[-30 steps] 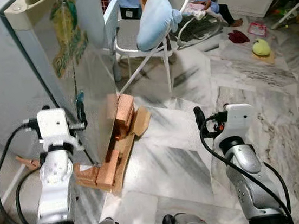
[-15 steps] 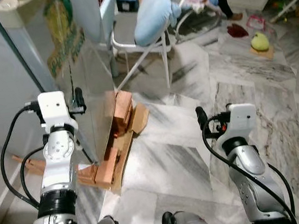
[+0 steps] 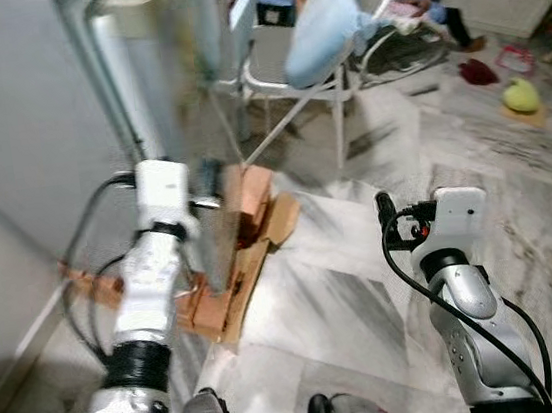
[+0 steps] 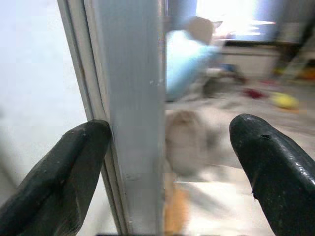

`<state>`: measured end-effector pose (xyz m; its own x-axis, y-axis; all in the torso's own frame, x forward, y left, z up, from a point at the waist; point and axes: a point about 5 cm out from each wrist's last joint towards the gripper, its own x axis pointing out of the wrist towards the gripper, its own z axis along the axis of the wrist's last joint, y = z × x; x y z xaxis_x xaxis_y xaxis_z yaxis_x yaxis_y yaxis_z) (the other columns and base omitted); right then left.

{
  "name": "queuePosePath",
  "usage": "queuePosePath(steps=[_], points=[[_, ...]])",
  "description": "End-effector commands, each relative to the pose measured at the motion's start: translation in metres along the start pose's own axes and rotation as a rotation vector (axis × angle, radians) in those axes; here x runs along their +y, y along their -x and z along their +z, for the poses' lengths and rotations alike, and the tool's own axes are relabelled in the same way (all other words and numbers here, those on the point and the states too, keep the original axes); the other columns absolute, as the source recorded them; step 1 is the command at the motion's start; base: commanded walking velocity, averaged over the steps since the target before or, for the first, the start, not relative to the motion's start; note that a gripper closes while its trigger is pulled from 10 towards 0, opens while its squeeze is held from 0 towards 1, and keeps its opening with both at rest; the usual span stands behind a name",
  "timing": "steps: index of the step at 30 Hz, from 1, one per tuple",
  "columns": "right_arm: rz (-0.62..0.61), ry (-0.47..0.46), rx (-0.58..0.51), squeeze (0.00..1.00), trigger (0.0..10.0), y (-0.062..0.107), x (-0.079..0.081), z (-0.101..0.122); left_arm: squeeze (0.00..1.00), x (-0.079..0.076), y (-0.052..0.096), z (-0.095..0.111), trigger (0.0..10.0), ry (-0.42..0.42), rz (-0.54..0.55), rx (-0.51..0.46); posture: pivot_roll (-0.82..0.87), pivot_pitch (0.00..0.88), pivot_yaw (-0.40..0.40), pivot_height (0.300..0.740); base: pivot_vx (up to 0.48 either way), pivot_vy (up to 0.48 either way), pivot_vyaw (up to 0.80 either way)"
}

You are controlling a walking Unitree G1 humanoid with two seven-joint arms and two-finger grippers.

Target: Restocking fridge

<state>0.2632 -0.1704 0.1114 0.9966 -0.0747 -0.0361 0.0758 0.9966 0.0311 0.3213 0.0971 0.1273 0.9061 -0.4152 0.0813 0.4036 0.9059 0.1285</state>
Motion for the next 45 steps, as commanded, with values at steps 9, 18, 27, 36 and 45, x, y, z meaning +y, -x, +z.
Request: queuePosePath(steps=[9,18,27,36,45], points=[[-0.075,-0.001,0.017,0.00,10.0,0.002,-0.010,-0.002,0.00,-0.016,0.000,0.015,10.0,-0.002,-0.100,-0.069,0.00,0.119,-0.091,0.740,0.000,0.000,0.00],[-0.076,-0.003,-0.001,0.00,10.0,0.002,-0.008,0.000,0.00,-0.017,0.002,0.016,10.0,-0.001,-0.144,-0.072,-0.01,0.114,-0.082,0.740,0.383,0.000,-0.17],[-0.077,-0.003,-0.001,0.00,10.0,0.001,-0.006,-0.001,0.00,-0.029,-0.002,0.016,10.0,0.002,-0.192,-0.073,-0.01,0.112,-0.080,0.740,0.448,0.000,0.00],[-0.077,-0.005,-0.001,0.00,10.0,0.001,-0.005,-0.002,0.00,-0.043,-0.010,0.019,10.0,0.001,-0.247,-0.074,-0.01,0.110,-0.077,0.740,0.449,0.000,0.00],[-0.084,-0.004,0.003,0.00,10.0,0.002,-0.007,-0.004,0.00,-0.037,0.011,0.000,10.0,0.024,-0.212,-0.003,-0.01,0.117,-0.078,0.740,0.050,0.000,0.00]])
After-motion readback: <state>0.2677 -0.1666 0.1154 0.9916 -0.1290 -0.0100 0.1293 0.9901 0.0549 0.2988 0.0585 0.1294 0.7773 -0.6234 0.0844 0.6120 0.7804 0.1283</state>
